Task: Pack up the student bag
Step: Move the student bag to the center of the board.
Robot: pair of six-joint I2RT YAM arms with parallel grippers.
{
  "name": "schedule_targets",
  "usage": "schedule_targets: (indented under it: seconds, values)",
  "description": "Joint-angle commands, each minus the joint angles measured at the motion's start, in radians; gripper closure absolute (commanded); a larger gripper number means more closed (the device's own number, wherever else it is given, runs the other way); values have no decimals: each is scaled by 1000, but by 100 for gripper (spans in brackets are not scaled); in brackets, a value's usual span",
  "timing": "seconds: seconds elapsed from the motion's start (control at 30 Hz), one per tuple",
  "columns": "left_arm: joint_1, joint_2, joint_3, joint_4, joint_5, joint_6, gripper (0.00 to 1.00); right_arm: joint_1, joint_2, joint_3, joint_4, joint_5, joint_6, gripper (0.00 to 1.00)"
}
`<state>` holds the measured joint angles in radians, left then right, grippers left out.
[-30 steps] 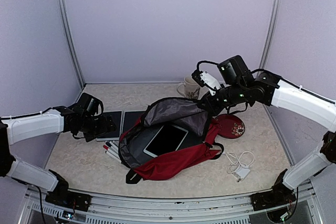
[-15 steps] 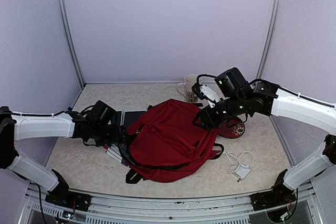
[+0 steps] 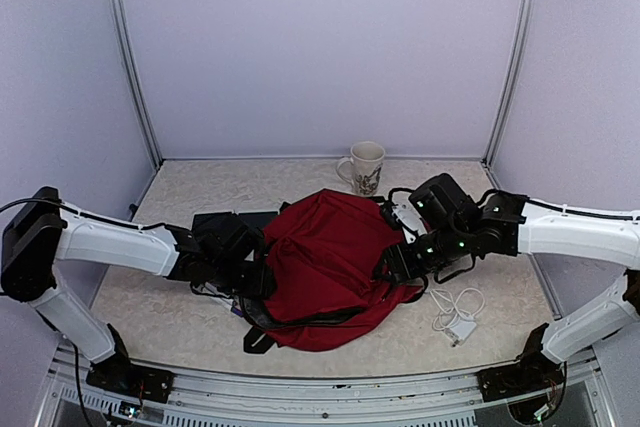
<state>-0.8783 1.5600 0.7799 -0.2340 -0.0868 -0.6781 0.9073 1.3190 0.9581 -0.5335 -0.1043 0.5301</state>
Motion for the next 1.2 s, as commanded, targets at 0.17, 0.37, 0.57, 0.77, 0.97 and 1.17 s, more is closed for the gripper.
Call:
schedule_targets:
  seconds: [0.17, 0.37, 0.57, 0.77, 0.97, 1.17]
  values:
    - [-276, 100, 191, 90, 104, 65, 38, 7, -74, 1, -2, 31, 64, 41]
    - [-358, 173, 350, -20, 29, 107, 15, 8, -62, 52, -6, 8, 48, 41]
    - [-297, 23, 308, -93, -31, 66, 5, 22, 82, 174, 31, -24, -10, 41]
    - [-94, -172, 190, -185, -58, -1, 1, 22, 255, 348, 135, -22, -60, 42]
    - [168, -280, 116, -204, -16, 7, 3, 23, 442, 460, 306, -81, -36, 42]
    - [271, -227, 116, -97, 69, 25, 14, 33, 653, 567, 434, -137, 41, 46]
